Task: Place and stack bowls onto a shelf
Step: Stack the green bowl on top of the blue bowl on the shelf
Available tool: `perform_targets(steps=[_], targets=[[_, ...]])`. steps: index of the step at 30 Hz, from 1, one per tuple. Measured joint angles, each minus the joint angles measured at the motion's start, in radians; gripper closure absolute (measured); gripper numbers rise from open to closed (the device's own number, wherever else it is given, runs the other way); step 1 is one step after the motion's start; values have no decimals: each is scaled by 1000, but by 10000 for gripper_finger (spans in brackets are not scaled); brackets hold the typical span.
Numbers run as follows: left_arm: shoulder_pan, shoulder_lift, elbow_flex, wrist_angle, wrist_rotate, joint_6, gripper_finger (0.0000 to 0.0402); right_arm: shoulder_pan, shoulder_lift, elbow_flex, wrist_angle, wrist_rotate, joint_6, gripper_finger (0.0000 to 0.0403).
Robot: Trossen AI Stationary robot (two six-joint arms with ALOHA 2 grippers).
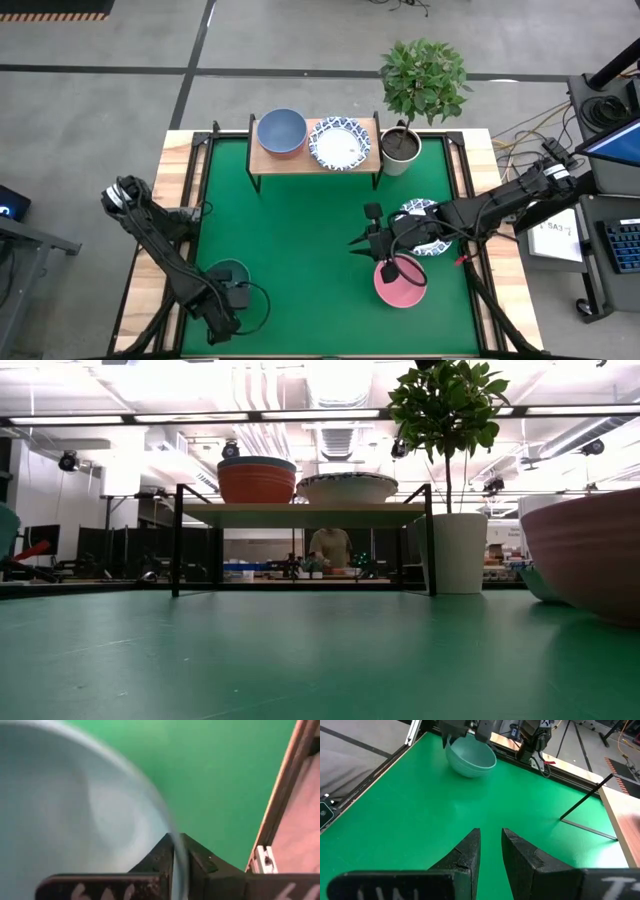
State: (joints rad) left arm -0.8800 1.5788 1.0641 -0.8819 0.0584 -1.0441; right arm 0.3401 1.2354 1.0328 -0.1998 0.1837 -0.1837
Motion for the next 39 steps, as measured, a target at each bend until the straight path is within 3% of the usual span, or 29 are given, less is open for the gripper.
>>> perform_targets(steps=[10, 14, 28, 35, 39], targets=[[185, -6, 295, -226, -371, 489, 401, 0, 0, 0, -7, 0, -18, 335], [281, -9, 415, -307, -456, 718, 401, 0, 0, 0, -31, 0, -18, 335], [708, -9, 690, -476, -470, 1327, 402, 0, -4, 0, -57, 1, -11, 335], [949, -10, 785, -470, -466, 1497, 402, 0, -5, 0, -57, 1, -18, 335], [1107, -10, 780, -460, -352, 1533, 402, 0, -5, 0, -57, 1, -18, 335]])
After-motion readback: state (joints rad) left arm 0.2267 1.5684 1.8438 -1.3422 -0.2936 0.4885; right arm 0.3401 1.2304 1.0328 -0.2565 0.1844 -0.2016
